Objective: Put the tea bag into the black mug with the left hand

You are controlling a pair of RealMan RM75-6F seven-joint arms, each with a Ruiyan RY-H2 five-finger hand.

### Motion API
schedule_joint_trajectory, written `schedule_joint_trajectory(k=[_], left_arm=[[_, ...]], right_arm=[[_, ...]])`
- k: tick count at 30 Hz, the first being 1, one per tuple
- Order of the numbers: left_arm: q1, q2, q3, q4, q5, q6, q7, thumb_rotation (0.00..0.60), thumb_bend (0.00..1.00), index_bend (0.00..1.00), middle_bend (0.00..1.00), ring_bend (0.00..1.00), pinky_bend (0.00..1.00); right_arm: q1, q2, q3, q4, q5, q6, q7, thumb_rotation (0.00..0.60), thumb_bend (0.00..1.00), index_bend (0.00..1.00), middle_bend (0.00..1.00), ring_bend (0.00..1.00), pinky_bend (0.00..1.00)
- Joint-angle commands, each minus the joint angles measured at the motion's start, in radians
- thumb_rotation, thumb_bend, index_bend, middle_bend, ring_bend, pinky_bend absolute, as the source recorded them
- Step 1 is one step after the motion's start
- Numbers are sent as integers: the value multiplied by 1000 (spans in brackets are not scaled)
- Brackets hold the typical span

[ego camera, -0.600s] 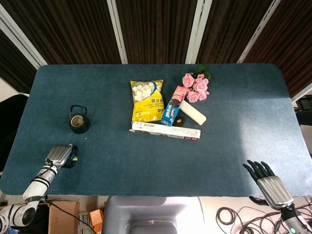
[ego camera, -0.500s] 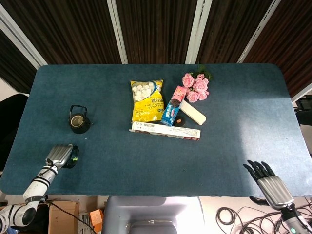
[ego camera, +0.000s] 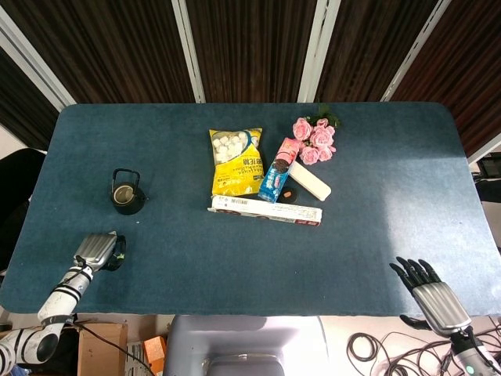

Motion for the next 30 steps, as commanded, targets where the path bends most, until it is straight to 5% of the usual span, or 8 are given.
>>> schedule_joint_trajectory(k=[1,20,30], left_arm=[[-1,-2,2,5,3,-4,-2,600,360,613,970,971,1000],[-4,37,-6,-31,31,14,-29,600,566,655,970,972,1000],[-27,151,-108,-142,47,87,-126,600,541,655,970,971,1000]], right_arm=[[-1,-1,1,0,3,-2,-2,600,107,0,0,0,0],[-3,1,0,1,2,3,2,600,107,0,0,0,0],[1,-1,2,0,7,-6,-2,600,107,0,0,0,0]])
